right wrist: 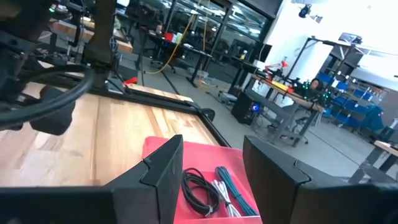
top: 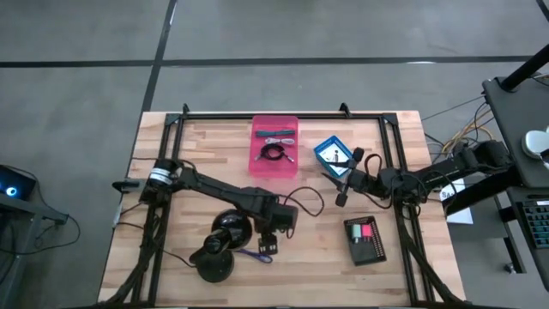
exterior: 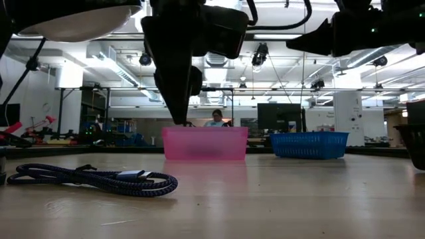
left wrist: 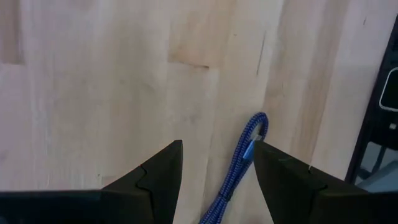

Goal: Pick and place items into bin
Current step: Put the blue charger cable into the pink bin

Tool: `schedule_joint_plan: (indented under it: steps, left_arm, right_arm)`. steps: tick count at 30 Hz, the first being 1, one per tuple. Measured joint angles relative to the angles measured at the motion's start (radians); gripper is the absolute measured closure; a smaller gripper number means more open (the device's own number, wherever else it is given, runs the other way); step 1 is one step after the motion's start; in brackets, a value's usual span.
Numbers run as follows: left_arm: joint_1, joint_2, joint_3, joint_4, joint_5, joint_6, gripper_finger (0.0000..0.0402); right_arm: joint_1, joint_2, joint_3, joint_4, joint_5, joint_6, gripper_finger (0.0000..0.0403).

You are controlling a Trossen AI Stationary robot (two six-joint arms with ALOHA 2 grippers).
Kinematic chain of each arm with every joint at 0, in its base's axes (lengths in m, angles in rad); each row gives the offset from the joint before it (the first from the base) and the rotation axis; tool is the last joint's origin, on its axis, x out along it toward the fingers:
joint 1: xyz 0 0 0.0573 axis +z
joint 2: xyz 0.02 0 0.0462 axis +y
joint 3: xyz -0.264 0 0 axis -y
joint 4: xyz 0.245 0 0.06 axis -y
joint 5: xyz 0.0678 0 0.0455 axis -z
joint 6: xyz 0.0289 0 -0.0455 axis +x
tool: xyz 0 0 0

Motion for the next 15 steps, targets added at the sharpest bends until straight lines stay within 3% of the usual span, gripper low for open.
schedule_joint_plan:
  steps: [8, 15]
  left_arm:
    - [-0.061, 0.011, -0.02, 0.009, -0.001, 0.079, 0.0222]
    - [-0.091, 0.011, -0.064, 0.119, -0.008, 0.074, 0.0222]
  right_arm:
    - [0.0, 0.0, -0.001, -0.002, 0.0, 0.0, 0.0248]
    - [0.0, 0.0, -0.002, -0.01, 0.0, 0.0, 0.0248]
